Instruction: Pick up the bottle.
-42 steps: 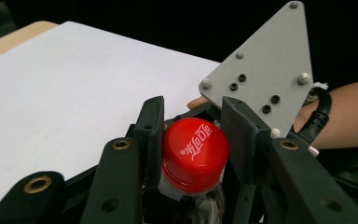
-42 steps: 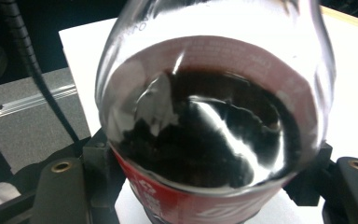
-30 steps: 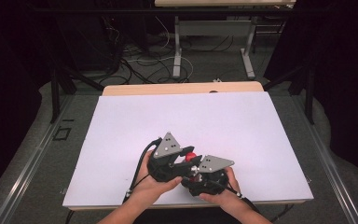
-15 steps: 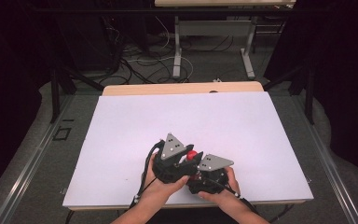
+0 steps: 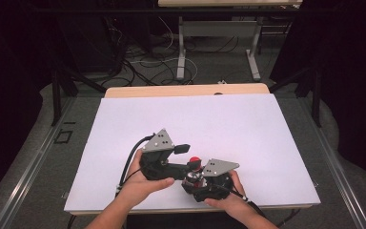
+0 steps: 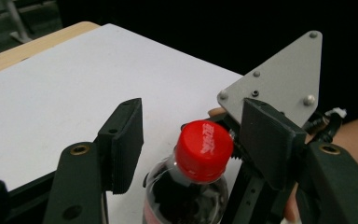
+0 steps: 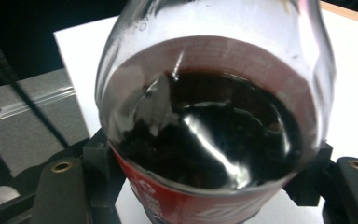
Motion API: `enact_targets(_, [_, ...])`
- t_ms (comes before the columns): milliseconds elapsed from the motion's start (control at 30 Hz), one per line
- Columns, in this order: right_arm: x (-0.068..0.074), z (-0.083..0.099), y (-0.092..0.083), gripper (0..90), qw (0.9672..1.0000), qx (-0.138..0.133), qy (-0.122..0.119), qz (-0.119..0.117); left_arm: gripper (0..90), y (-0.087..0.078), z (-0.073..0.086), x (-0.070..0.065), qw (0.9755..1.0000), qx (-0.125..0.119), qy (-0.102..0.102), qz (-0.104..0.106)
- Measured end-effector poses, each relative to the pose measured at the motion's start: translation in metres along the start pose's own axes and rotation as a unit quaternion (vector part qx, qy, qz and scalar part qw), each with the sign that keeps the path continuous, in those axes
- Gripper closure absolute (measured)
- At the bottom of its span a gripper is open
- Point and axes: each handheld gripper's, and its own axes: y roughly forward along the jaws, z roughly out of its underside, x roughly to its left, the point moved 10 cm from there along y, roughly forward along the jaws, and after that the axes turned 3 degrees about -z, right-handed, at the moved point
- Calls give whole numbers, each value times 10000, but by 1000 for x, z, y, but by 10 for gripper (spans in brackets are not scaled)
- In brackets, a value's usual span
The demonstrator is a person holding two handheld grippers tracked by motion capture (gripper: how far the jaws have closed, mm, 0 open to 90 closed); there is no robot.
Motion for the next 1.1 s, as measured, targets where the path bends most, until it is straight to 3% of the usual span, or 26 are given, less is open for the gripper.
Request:
enact_targets(100, [5, -2, 0, 285, 9999, -37, -45, -134, 405, -4, 3, -2, 9984, 70, 184, 525])
enact_targets(167, [8, -2, 0, 285, 9997, -30, -139, -219, 412, -6, 5, -4, 9960, 103, 343, 813])
enact_targets(300, [17, -2, 1, 285, 9986, -17, -326, -422, 432, -4, 10, -4, 9930, 145, 398, 1098])
enact_targets(500, [23, -2, 2, 285, 9980, -12, -343, -532, 517, -2, 14, -12, 9879, 104, 431, 1484])
enact_targets(600, [24, -2, 2, 285, 9978, -5, -334, -564, 583, -3, 15, -13, 9866, 153, 515, 1543])
enact_targets(800, [25, -2, 3, 285, 9979, -19, -318, -562, 613, -3, 14, -16, 9879, 141, 591, 1428])
enact_targets(933, [23, -1, 3, 285, 9982, 14, -275, -526, 616, -1, 15, -16, 9903, 132, 639, 1226])
enact_targets(1000, [20, -1, 3, 286, 9987, 7, -275, -428, 617, 0, 15, -12, 9932, 88, 547, 1028])
enact_targets(1033, [20, -1, 3, 286, 9987, 7, -275, -428, 617, 0, 15, -12, 9932, 88, 547, 1028])
enact_targets(1067, [17, 0, 3, 286, 9991, 13, -196, -368, 617, 2, 14, -10, 9951, 29, 423, 889])
enact_targets(1100, [17, 0, 3, 286, 9991, 13, -196, -368, 617, 2, 14, -10, 9951, 29, 423, 889])
